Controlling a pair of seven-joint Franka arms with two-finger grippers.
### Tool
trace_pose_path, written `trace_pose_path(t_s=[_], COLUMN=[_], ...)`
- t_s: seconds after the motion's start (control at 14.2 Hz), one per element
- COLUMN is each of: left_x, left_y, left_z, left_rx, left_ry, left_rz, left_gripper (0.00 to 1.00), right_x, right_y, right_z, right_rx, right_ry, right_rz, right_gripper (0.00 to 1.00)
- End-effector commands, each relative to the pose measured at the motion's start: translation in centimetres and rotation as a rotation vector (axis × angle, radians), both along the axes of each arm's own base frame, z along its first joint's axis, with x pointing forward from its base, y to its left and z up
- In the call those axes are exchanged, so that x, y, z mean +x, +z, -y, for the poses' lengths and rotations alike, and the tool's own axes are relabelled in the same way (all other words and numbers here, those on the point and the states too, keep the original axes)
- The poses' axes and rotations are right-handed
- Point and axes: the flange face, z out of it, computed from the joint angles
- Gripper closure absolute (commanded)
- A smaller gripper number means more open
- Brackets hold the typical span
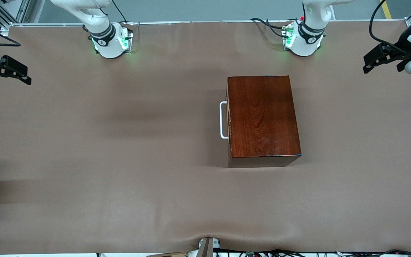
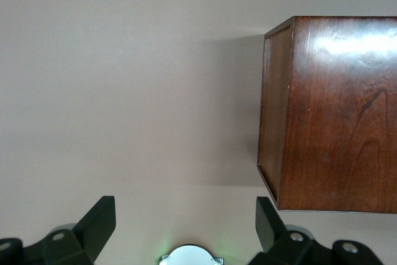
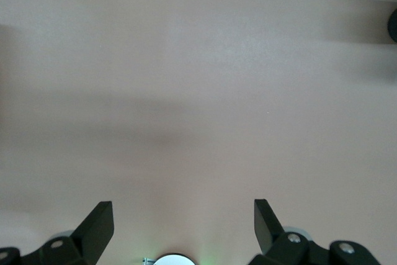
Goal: Open drawer, take yellow block, close drawer
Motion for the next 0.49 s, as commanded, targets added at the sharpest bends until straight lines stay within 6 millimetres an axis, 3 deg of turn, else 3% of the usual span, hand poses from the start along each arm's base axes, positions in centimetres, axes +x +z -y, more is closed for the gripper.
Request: trace_pose_path(t_s=[0.0,0.28,0.42], left_x=[0.9,2.4,3.5], left_y=[1.0,0.1,-0.5], left_z=[0.2,1.7,3.4], left_rx=[-0.001,-0.015,-0.016], left_ry=[-0.023,-0.040,-0.073], left_rz=[0.014,-0.001,-0.007], left_gripper=[0.00,0.00,0.00], right_x=[0.0,0.0,0.0], right_y=[0.1,0.1,0.0], right_z=[0.1,0.2,0.2], right_rx=[0.005,0.005,0.005], right_ry=[-0.014,-0.016,-0.016], right_rz=[-0.003,-0.003,-0.005], right_gripper=[0.00,0.00,0.00])
